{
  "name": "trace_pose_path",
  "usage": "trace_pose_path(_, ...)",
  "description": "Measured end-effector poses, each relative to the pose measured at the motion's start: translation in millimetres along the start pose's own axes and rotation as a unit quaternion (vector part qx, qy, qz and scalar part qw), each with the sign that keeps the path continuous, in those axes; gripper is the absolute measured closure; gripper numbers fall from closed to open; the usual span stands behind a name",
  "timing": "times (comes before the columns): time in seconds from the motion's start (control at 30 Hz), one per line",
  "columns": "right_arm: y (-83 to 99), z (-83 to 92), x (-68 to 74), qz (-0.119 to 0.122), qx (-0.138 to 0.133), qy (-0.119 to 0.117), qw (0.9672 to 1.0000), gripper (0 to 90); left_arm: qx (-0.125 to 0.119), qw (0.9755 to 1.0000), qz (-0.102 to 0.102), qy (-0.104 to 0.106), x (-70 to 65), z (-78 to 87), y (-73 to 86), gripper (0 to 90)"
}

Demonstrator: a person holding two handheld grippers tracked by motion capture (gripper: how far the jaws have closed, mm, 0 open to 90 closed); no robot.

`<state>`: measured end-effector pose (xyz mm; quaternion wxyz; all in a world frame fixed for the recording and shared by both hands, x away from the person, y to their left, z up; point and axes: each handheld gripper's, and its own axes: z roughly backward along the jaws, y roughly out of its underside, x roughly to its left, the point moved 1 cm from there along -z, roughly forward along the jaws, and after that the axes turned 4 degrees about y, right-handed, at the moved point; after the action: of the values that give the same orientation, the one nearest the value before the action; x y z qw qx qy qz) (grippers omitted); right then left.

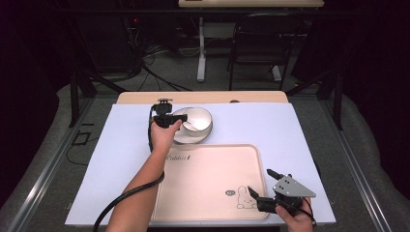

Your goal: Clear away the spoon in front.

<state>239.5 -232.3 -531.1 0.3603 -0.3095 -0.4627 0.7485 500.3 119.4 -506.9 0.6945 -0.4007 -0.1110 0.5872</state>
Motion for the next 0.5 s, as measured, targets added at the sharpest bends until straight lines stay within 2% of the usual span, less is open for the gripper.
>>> trace_pose_path(0.17, -0.1, -0.2, -0.1, 0.000, -0.001, 0.000, 1.0000, 14.6, -0.003, 1.0000, -0.003, 0.006, -0.9, -6.6, 1.7, 38.0)
trace_pose_path(0.3, 0.0, -0.1, 0.0, -0.002, -0.001, -0.001, 1.0000, 14.6, 0.003, 1.0000, -0.004, 0.004, -0.8, -11.0, 2.5, 38.1)
trace_pose_path(0.5, 0.0, -0.1, -0.1, -0.003, -0.001, -0.002, 1.0000, 14.6, 0.004, 0.9999, 0.003, 0.010, -1.1, -16.7, 5.0, 37.5)
